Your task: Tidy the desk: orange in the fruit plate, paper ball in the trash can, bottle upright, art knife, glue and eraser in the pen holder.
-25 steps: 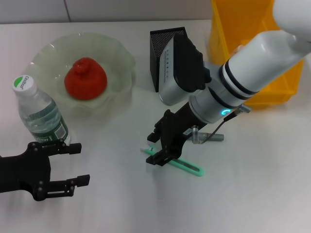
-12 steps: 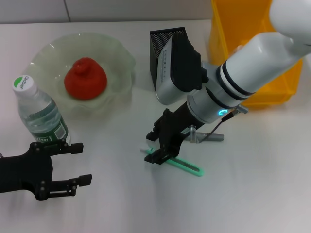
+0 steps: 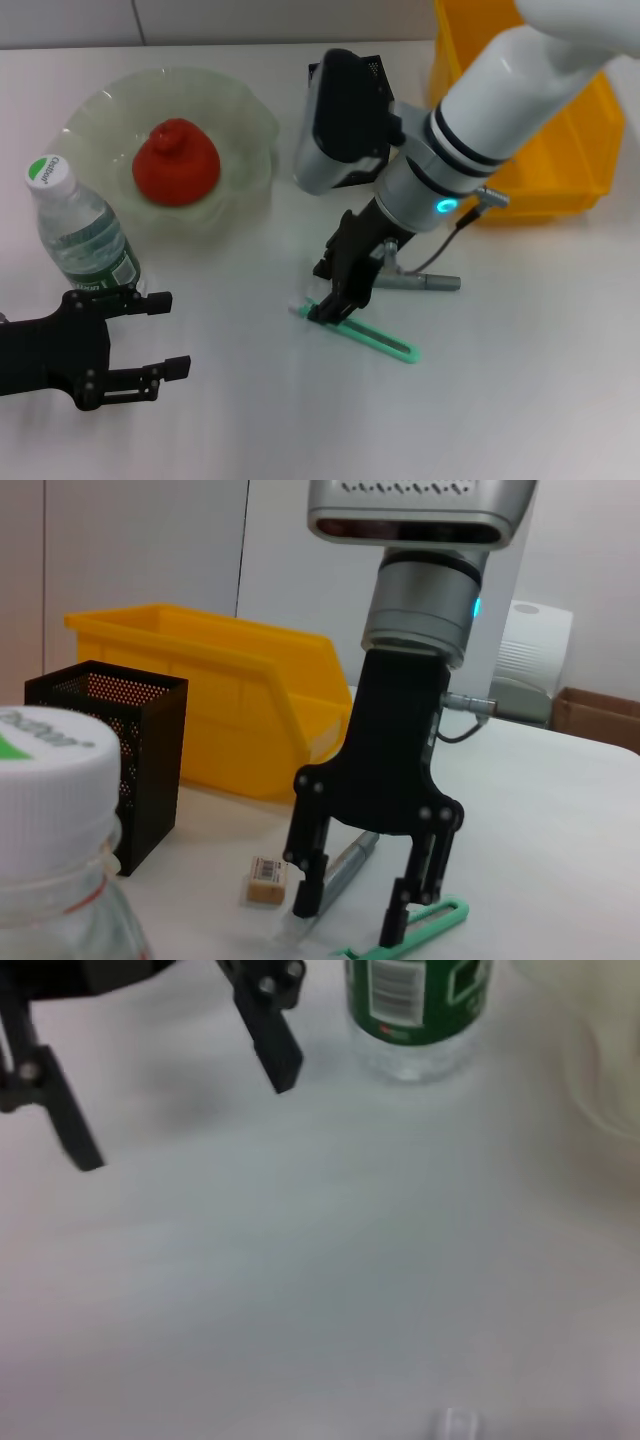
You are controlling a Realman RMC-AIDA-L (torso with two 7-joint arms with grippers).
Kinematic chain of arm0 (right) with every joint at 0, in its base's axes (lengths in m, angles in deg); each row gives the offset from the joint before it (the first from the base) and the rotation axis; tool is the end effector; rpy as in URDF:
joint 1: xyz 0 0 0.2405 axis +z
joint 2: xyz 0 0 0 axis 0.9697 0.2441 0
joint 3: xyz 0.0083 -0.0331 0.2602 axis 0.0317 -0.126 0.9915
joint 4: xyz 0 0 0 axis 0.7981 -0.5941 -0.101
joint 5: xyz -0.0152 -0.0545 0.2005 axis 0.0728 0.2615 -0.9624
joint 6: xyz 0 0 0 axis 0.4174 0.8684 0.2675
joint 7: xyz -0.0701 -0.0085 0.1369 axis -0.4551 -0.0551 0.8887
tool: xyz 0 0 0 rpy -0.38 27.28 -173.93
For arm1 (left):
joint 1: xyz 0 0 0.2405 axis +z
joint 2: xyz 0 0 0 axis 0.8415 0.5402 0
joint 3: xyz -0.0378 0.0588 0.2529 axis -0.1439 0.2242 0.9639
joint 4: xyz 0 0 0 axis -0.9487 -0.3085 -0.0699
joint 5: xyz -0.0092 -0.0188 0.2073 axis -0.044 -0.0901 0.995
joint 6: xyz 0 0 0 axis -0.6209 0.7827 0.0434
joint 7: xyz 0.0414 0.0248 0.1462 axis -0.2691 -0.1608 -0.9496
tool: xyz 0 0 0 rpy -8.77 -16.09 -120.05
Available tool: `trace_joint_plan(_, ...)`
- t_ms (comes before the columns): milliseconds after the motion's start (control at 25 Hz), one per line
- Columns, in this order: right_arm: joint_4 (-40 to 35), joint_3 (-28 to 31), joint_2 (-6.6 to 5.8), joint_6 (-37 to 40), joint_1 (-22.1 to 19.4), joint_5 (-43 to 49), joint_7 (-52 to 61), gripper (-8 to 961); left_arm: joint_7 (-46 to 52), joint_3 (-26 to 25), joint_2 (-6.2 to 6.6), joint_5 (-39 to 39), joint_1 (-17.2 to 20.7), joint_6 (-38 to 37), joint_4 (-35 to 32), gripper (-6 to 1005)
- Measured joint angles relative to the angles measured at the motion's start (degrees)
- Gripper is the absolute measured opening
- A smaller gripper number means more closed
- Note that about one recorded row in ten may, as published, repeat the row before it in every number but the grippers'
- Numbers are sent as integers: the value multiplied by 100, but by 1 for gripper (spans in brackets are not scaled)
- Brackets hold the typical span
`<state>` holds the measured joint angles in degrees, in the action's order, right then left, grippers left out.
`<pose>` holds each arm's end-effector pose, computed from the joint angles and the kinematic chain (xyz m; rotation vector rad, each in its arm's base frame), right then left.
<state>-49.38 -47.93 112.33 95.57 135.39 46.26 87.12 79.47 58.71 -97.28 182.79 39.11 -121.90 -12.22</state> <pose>0.1217 0.3699 -0.1323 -3.0831 0.2413 -0.5516 -0.3309 0.2487 0.0075 -2.8193 -0.4485 -0.6558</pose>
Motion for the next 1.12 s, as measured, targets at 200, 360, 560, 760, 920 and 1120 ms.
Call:
trace_joint_plan(200, 22, -61, 2, 182, 205, 36, 199, 587, 10, 0, -7, 0, 0, 7, 0, 777)
trace_joint_plan(360, 13, -192, 5, 291, 333, 38, 322, 587, 24, 0, -14, 0, 0, 14, 0, 777)
trace_joint_plan(560, 18, -565, 8, 275, 490, 18, 704, 586, 36, 0, -14, 0, 0, 15, 0, 777)
trace_joint_plan(760, 23, -943, 9, 251, 653, -2, 1129, 585, 39, 0, -48, 1, 0, 25, 0, 777)
trace_joint_plan(920, 15, -992, 9, 278, 710, -28, 1323, 585, 33, 0, -50, 2, 0, 26, 0, 776)
trace_joint_plan(1120, 6, -1163, 9, 292, 767, -54, 1506, 584, 45, 0, -61, 0, -6, 35, -10, 776)
